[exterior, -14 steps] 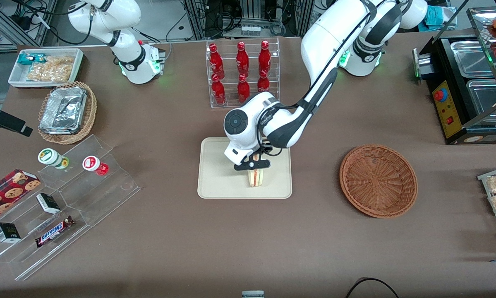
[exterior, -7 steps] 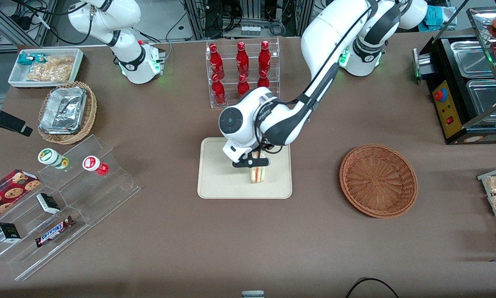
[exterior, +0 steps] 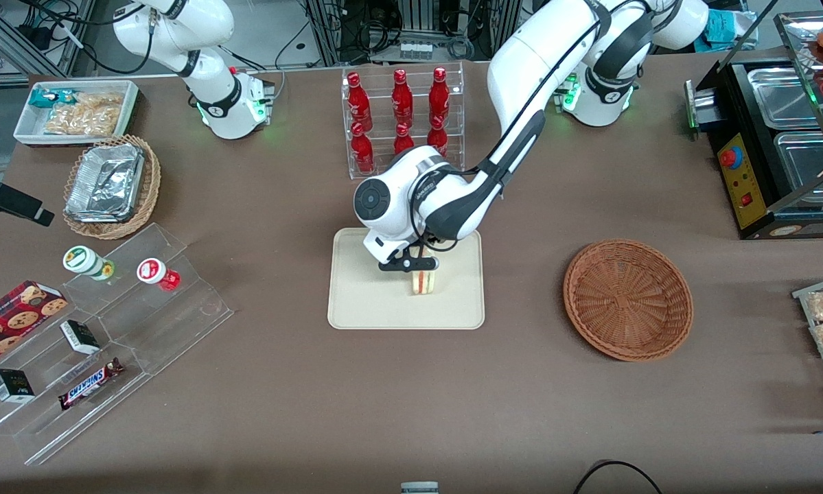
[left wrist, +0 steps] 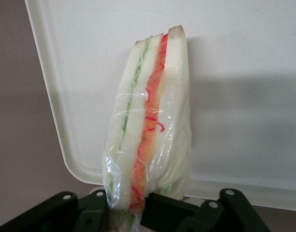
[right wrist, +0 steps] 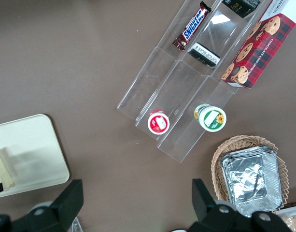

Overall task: Place sandwich from basket to tray
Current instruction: 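Lower the sandwich onto the tray and open the left gripper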

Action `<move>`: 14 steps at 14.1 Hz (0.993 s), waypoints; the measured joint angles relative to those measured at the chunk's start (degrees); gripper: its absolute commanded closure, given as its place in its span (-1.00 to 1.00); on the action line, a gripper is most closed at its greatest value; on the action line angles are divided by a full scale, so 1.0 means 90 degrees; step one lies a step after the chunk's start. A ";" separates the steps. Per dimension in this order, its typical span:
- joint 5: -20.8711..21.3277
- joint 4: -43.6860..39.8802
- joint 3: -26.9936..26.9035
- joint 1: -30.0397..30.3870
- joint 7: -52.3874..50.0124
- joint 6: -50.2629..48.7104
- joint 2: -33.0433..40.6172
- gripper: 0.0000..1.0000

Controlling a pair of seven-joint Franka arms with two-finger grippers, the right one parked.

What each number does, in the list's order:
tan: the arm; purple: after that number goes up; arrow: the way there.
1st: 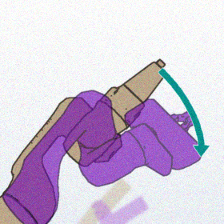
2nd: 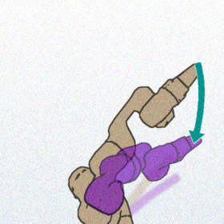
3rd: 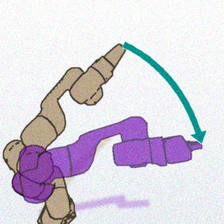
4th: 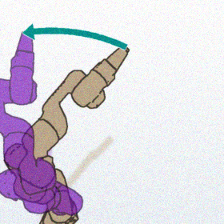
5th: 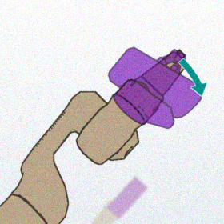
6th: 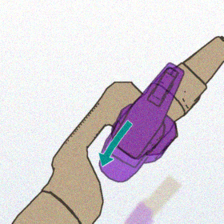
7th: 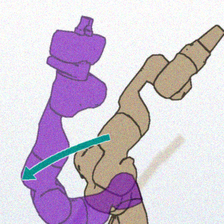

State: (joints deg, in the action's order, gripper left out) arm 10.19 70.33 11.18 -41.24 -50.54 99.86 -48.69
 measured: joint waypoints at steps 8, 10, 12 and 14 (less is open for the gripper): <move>0.0001 -0.0046 -0.0004 0.0000 -0.0001 0.0206 -0.0062 -0.75; 0.0001 -0.0046 -0.0004 0.0000 -0.0001 0.0219 -0.0071 -1.00; 0.0006 -0.0046 -0.0009 0.0000 -0.0001 0.0240 -0.0079 -1.00; 0.0006 -0.0071 -0.0027 0.0001 -0.0001 0.0264 -0.0081 -1.00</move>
State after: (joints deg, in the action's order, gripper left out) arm 10.25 69.69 10.94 -41.24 -50.55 102.24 -49.41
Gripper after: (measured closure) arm 0.000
